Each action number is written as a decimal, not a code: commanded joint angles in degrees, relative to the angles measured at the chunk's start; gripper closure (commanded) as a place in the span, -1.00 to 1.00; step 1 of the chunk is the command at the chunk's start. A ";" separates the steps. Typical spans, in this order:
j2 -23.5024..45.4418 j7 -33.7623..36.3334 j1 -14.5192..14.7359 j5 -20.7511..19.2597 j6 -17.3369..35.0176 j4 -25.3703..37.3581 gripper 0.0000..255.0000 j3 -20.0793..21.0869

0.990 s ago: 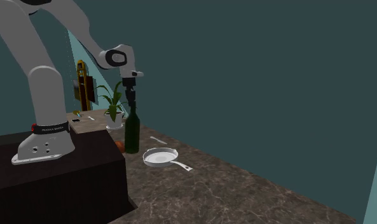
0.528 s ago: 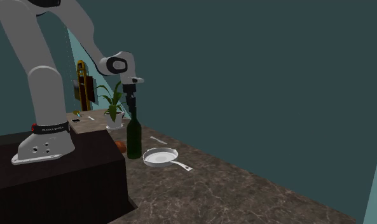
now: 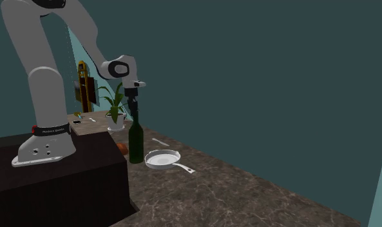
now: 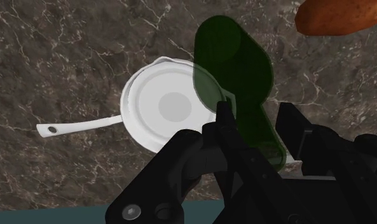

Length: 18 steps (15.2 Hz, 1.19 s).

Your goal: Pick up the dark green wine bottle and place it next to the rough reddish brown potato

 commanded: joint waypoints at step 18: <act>-7.43 -1.29 0.86 1.72 -9.40 2.08 -1.00 -0.62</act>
